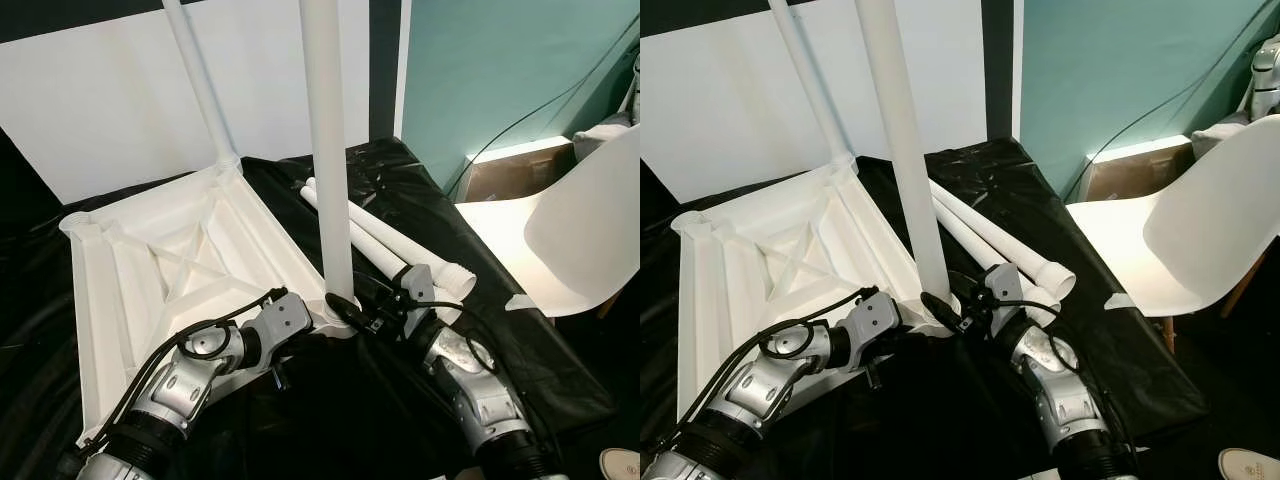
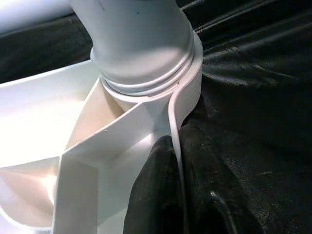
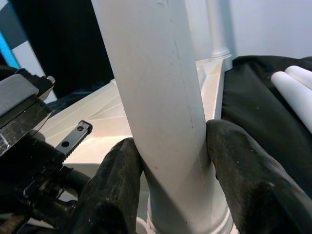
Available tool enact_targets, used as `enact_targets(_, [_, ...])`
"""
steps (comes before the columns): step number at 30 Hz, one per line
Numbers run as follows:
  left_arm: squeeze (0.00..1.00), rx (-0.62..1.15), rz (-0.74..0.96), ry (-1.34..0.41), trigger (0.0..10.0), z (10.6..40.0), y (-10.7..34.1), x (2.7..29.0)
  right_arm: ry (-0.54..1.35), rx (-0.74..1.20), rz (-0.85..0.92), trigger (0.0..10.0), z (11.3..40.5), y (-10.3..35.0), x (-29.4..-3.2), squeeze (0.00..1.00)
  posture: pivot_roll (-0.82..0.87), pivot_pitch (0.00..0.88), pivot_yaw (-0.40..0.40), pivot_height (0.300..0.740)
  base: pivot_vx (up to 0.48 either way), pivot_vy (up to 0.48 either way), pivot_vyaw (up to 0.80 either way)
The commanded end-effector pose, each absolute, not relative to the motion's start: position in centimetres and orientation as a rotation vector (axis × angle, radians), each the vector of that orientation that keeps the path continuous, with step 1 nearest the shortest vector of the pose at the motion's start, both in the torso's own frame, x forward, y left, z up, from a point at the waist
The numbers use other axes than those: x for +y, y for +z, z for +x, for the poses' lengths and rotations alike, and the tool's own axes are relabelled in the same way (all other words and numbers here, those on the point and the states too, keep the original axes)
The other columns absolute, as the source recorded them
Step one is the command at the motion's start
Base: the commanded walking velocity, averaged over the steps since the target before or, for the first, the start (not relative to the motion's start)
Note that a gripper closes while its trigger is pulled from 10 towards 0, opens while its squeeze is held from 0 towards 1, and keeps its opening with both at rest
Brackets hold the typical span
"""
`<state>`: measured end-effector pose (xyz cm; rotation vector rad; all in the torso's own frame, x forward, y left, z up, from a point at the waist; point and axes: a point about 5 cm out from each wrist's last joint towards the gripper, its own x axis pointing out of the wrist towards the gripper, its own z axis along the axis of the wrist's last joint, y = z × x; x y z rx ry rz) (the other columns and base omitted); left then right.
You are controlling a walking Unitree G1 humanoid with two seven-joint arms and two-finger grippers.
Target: Building children table
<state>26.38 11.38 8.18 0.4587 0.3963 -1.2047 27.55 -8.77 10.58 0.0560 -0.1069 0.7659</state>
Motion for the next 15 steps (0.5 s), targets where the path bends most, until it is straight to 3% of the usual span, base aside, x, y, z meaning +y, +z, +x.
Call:
enact_targets(1, [0.0, 0.637, 0.398, -1.355, 10.0, 22.6, 3.5, 10.8, 0.608, -0.071, 0.081, 0.0, 28.5, 10.3, -9.9, 0.0, 0.11, 0.0, 0.047, 0.74, 0.0, 0.0, 0.0])
enact_targets(2, [0.0, 0.637, 0.398, -1.355, 10.0, 22.6, 3.5, 10.8, 0.608, -0.071, 0.081, 0.0, 28.5, 10.3, -9.9, 0.0, 0.11, 0.0, 0.047, 0.74, 0.0, 0.0, 0.0])
enact_targets(3, [0.0, 0.638, 0.397, -1.355, 10.0, 22.6, 3.5, 10.8, 0.614, -0.061, 0.081, 9.9, 28.5, 10.3, -9.8, 0.0, 0.1, 0.0, 0.046, 0.74, 0.0, 0.0, 0.0])
enact_targets(4, [0.0, 0.639, 0.396, -1.355, 10.0, 22.6, 3.4, 10.8, 0.631, -0.052, 0.076, 10.0, 28.4, 10.2, -9.7, 1.0, 0.1, 0.0, 0.046, 0.74, 0.0, 0.0, 0.0])
enact_targets(9, [0.0, 0.638, 0.395, -1.349, 10.0, 22.7, 3.4, 10.8, 0.678, -0.045, 0.012, 10.0, 28.6, 10.1, -10.0, 1.0, 0.11, 0.0, 0.042, 0.74, 0.0, 0.0, 0.0])
enact_targets(10, [0.0, 0.636, 0.395, -1.348, 10.0, 22.8, 3.5, 10.8, 0.687, -0.045, -0.008, 10.0, 28.9, 10.1, -10.2, 0.87, 0.11, 0.0, 0.041, 0.74, 0.0, 0.0, 0.0])
enact_targets(11, [0.0, 0.636, 0.395, -1.348, 10.0, 22.8, 3.5, 10.8, 0.687, -0.045, -0.008, 10.0, 28.9, 10.1, -10.2, 0.87, 0.11, 0.0, 0.041, 0.74, 0.0, 0.0, 0.0])
enact_targets(12, [0.0, 0.636, 0.395, -1.347, 10.0, 22.8, 3.5, 10.9, 0.724, -0.043, -0.042, 10.0, 29.2, 10.2, -10.4, 0.0, 0.11, 0.0, 0.04, 0.74, 0.0, 0.0, 0.0])
enact_targets(15, [0.0, 0.636, 0.395, -1.345, 10.0, 22.8, 3.4, 10.9, 0.788, -0.043, -0.092, 10.0, 29.6, 10.5, -10.5, 0.0, 0.11, 0.0, 0.04, 0.74, 0.0, 0.0, 0.0])
